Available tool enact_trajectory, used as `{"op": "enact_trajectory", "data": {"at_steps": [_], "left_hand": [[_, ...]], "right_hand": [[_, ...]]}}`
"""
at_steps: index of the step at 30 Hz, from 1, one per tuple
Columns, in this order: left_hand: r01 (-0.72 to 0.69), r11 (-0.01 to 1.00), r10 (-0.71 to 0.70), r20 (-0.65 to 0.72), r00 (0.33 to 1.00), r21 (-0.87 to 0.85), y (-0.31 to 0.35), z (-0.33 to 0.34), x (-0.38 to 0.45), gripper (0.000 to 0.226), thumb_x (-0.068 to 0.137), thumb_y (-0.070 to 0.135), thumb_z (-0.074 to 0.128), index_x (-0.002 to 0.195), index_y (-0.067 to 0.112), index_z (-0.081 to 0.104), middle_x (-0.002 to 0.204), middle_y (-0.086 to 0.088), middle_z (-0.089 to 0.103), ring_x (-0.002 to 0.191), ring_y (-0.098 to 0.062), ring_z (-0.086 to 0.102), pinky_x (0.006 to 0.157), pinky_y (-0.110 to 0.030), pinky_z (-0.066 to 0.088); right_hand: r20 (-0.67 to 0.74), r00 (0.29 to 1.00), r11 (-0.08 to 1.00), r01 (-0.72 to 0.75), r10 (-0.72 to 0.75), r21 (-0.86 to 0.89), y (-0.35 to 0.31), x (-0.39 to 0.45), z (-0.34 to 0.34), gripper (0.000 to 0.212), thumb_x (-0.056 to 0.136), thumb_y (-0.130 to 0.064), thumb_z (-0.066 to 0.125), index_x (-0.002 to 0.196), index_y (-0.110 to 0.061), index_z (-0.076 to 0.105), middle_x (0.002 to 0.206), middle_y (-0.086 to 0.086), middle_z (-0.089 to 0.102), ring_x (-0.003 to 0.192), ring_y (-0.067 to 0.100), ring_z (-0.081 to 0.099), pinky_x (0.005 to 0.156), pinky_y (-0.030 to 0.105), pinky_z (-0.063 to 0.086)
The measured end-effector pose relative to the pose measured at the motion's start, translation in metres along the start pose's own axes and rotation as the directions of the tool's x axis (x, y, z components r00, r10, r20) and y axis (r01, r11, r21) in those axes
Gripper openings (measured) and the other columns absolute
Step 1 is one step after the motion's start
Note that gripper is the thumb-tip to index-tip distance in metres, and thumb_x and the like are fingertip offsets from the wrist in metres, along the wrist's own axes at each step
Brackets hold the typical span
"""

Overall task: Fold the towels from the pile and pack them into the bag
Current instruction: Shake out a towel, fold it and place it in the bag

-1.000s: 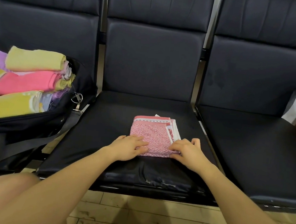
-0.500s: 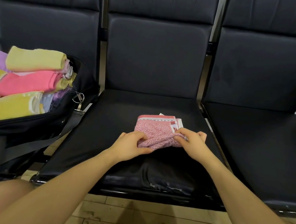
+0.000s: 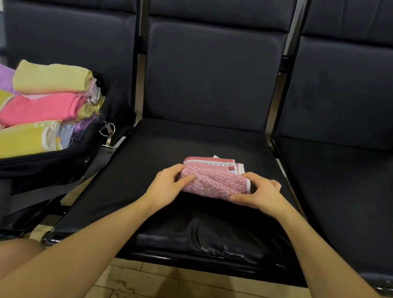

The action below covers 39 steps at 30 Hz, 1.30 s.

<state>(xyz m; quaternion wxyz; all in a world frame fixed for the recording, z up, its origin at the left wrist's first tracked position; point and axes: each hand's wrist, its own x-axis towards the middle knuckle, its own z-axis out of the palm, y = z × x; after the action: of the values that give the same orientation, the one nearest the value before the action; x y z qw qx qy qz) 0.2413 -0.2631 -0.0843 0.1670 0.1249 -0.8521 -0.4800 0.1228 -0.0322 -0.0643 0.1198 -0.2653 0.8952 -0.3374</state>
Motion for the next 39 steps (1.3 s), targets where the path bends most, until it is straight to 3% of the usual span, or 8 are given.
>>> {"op": "enact_trajectory", "data": {"at_steps": [3, 7, 10, 15, 21, 26, 30, 39], "left_hand": [[0.002, 1.0, -0.001, -0.06, 0.998, 0.016, 0.0, 0.002, 0.002, 0.02, 0.093, 0.034, 0.059, 0.1, 0.016, 0.064, 0.084, 0.009, 0.064, 0.077, -0.002, 0.059, 0.074, -0.022, 0.045], [0.007, 0.987, 0.002, -0.058, 0.998, 0.158, 0.0, -0.003, 0.018, 0.025, 0.093, 0.043, 0.052, 0.096, 0.02, 0.06, 0.09, 0.001, 0.062, 0.086, -0.016, 0.06, 0.086, -0.038, 0.047], [0.057, 0.97, -0.037, -0.088, 0.995, 0.238, 0.006, -0.007, 0.035, 0.028, 0.097, 0.043, 0.046, 0.097, 0.016, 0.054, 0.088, -0.002, 0.06, 0.083, -0.019, 0.059, 0.076, -0.038, 0.048], [0.216, 0.886, -0.134, -0.219, 0.966, 0.41, 0.003, 0.006, 0.063, 0.031, 0.101, 0.043, 0.036, 0.1, 0.014, 0.045, 0.09, -0.005, 0.059, 0.081, -0.024, 0.057, 0.063, -0.035, 0.041], [0.417, 0.742, -0.3, -0.297, 0.907, 0.524, -0.009, 0.026, 0.08, 0.04, 0.102, 0.039, 0.033, 0.131, 0.012, 0.039, 0.127, -0.017, 0.05, 0.115, -0.034, 0.049, 0.085, -0.04, 0.04], [0.395, 0.658, -0.246, -0.313, 0.917, 0.641, -0.011, 0.037, 0.082, 0.035, 0.1, 0.021, 0.033, 0.135, 0.017, 0.034, 0.123, -0.018, 0.052, 0.111, -0.033, 0.05, 0.085, -0.035, 0.04], [0.36, 0.616, -0.15, -0.345, 0.927, 0.7, -0.007, 0.041, 0.074, 0.039, 0.103, 0.038, 0.027, 0.132, 0.017, 0.042, 0.116, -0.014, 0.059, 0.105, -0.031, 0.055, 0.079, -0.034, 0.039], [0.336, 0.624, -0.104, -0.351, 0.931, 0.706, -0.003, 0.046, 0.059, 0.042, 0.1, 0.046, 0.039, 0.13, 0.018, 0.039, 0.106, -0.011, 0.061, 0.093, -0.027, 0.062, 0.077, -0.035, 0.042]], "right_hand": [[-0.012, 1.0, 0.997, 0.028, -0.027, 0.068, 0.002, 0.008, 0.004, 0.04, 0.061, -0.054, 0.079, 0.097, -0.043, 0.063, 0.107, -0.015, 0.067, 0.125, 0.025, 0.042, 0.111, 0.045, 0.028], [-0.266, 0.964, 0.946, 0.098, -0.013, 0.309, -0.01, 0.021, 0.016, 0.014, 0.076, -0.024, 0.077, 0.084, -0.024, 0.065, 0.09, 0.0, 0.07, 0.095, 0.021, 0.065, 0.088, 0.04, 0.052], [-0.4, 0.916, 0.961, 0.117, -0.008, 0.249, -0.025, 0.038, 0.023, 0.011, 0.084, -0.02, 0.07, 0.091, -0.014, 0.063, 0.087, 0.001, 0.066, 0.087, 0.016, 0.063, 0.076, 0.03, 0.049], [-0.481, 0.876, 1.0, -0.008, 0.014, 0.015, -0.041, 0.071, 0.032, 0.024, 0.091, -0.029, 0.062, 0.111, -0.017, 0.059, 0.094, -0.002, 0.065, 0.095, 0.018, 0.062, 0.1, 0.038, 0.037], [-0.563, 0.827, 0.914, -0.233, 0.007, -0.331, -0.027, 0.096, 0.052, 0.051, 0.092, -0.049, 0.053, 0.126, -0.012, 0.051, 0.125, 0.007, 0.053, 0.118, 0.027, 0.047, 0.099, 0.042, 0.025], [-0.543, 0.83, 0.88, -0.347, 0.128, -0.323, -0.017, 0.088, 0.059, 0.068, 0.088, -0.064, 0.045, 0.121, -0.006, 0.055, 0.126, 0.01, 0.05, 0.12, 0.031, 0.041, 0.102, 0.044, 0.021], [-0.532, 0.837, 0.836, -0.382, 0.132, -0.393, -0.019, 0.083, 0.063, 0.076, 0.082, -0.07, 0.049, 0.118, -0.002, 0.055, 0.126, 0.014, 0.046, 0.117, 0.032, 0.041, 0.101, 0.043, 0.024], [-0.476, 0.869, 0.868, -0.334, 0.132, -0.369, -0.033, 0.068, 0.07, 0.057, 0.092, -0.057, 0.046, 0.12, -0.008, 0.053, 0.123, 0.009, 0.05, 0.115, 0.028, 0.047, 0.1, 0.041, 0.027]]}}
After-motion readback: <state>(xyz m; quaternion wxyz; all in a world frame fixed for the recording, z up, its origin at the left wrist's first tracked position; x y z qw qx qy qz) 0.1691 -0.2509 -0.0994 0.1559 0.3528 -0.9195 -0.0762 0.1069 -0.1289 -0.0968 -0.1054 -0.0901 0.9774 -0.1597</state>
